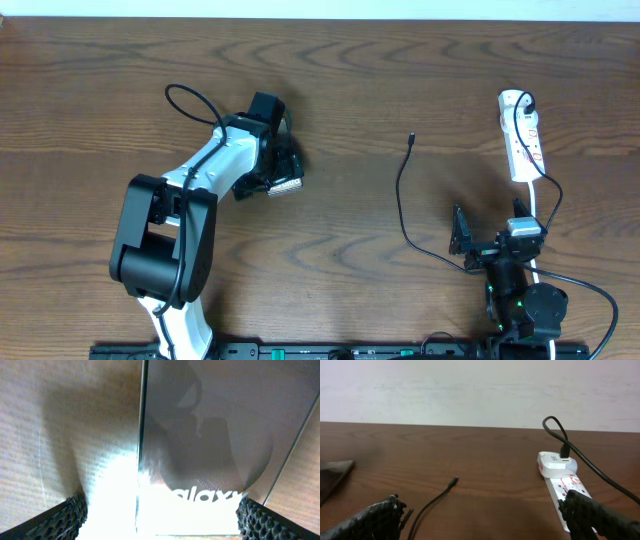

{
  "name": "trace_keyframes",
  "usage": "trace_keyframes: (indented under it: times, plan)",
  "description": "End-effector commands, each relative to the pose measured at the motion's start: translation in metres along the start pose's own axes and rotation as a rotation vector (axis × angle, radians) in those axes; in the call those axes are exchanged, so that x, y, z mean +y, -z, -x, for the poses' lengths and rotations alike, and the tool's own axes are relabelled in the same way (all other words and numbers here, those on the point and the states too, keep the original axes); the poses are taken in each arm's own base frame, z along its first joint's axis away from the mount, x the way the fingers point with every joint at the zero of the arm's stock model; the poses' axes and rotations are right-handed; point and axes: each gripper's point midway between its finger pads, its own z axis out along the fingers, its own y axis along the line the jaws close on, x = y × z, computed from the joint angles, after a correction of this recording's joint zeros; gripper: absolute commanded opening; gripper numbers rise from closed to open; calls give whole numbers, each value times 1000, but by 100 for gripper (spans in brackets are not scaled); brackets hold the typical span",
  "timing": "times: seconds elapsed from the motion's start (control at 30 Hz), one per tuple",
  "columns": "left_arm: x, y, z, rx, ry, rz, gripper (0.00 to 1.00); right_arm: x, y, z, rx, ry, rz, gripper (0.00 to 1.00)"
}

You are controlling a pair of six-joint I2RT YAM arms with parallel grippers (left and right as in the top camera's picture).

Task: Plug charger to phone and switch on socket
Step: 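Lower the left gripper and grasp the phone box's long edges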

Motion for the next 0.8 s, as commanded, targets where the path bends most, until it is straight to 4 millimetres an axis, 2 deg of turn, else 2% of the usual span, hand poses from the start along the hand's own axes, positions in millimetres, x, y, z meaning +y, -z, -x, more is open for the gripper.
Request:
trace_keyframes:
  times: [0.0,0.1,0.27,0.37,0.5,0.63,0.77]
  plan:
    - [35,-34,-33,132,14,134,98,1,0,-1,2,-2,6,99]
    - [29,-36,-24,93,11,111,98,1,0,-1,2,-2,6,99]
    - [8,-38,12,-60,-7,32,98,1,0,-1,2,-2,6,99]
    - [2,-37,23,-106,-9,9,98,1,0,-1,2,-2,6,99]
    - [-5,-36,34,-149,-11,-15,98,1,0,-1,2,-2,6,99]
    - [-2,-35,42,-192,-8,7,98,1,0,-1,2,-2,6,99]
    - [-2,-34,43,-197,-9,7,98,1,0,-1,2,-2,6,99]
